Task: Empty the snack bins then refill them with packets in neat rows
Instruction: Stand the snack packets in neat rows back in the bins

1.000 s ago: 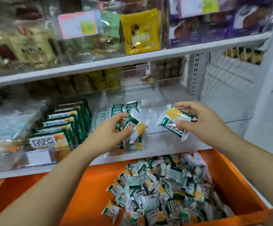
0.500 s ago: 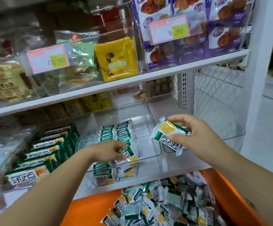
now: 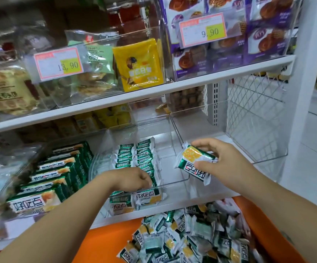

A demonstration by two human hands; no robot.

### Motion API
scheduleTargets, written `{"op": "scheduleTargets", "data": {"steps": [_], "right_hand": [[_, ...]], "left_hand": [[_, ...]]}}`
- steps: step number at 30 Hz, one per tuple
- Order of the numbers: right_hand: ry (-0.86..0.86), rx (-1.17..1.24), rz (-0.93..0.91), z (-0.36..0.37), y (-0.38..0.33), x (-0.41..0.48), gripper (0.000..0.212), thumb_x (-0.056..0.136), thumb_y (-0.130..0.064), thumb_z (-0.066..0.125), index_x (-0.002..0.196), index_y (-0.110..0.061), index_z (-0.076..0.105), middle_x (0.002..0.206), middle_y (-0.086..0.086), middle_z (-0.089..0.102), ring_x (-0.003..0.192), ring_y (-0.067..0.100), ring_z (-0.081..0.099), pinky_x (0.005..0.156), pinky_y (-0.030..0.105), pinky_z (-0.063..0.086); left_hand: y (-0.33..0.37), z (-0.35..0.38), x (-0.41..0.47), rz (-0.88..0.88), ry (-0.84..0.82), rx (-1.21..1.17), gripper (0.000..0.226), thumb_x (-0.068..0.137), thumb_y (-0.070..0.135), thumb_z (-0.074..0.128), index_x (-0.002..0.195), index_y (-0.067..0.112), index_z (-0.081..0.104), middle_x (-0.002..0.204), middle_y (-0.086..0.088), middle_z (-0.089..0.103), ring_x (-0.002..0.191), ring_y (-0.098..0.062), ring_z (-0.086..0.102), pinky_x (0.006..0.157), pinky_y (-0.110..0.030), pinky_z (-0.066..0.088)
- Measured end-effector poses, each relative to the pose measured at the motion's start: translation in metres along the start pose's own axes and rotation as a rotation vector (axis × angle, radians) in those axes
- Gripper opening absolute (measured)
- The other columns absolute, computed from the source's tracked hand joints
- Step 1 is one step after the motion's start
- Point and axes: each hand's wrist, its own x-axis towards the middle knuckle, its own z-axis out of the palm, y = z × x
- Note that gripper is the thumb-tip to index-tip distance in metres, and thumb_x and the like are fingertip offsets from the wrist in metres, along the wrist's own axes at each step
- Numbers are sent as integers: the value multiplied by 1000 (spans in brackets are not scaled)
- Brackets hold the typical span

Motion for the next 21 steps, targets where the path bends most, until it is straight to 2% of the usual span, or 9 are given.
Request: {"op": "scheduleTargets", "data": {"steps": [2, 4, 8, 15, 21], "right_hand": [[-1, -3, -1, 1, 0, 0, 44, 80, -6, 71, 97, -44, 56, 108, -11, 64, 96, 1, 61, 79, 26, 55], [-6, -2, -5, 0, 0, -1, 43, 80, -5, 71, 96, -43, 56, 107, -11, 65, 94, 0, 62, 75, 22, 55], [-10, 3, -8, -2, 0, 0, 43, 81, -5, 69, 98, -42, 57, 107, -12, 64, 92, -2, 63, 69, 17, 54], [-10, -11, -11, -2, 0, 0, 43, 82, -6, 69, 98, -43, 55, 107, -13, 64, 89, -4, 63, 68, 14, 52], [-18, -12, -14, -1, 0, 0, 44, 82, -5, 69, 97, -45, 56, 107, -14, 63, 88, -8, 62, 66, 12, 51]], "left_hand": [[-3, 2, 1, 8, 10, -28, 21, 99, 31, 48, 80, 36, 55, 92, 14, 61, 86, -6, 56, 83, -26, 38], [-6, 3, 3, 17, 21, -46, 21, 98, 29, 49, 80, 35, 56, 82, 18, 56, 76, -1, 50, 79, -25, 39], [-8, 4, 4, 27, 22, -49, 19, 97, 29, 50, 80, 34, 58, 83, 16, 59, 80, -4, 52, 84, -28, 42], [-11, 4, 1, 62, 8, -125, 24, 97, 25, 51, 74, 30, 56, 73, 14, 54, 71, -7, 48, 75, -25, 39], [-21, 6, 0, 59, -18, -222, 12, 97, 27, 55, 94, 22, 65, 88, 23, 60, 83, 11, 53, 95, -25, 41]]}}
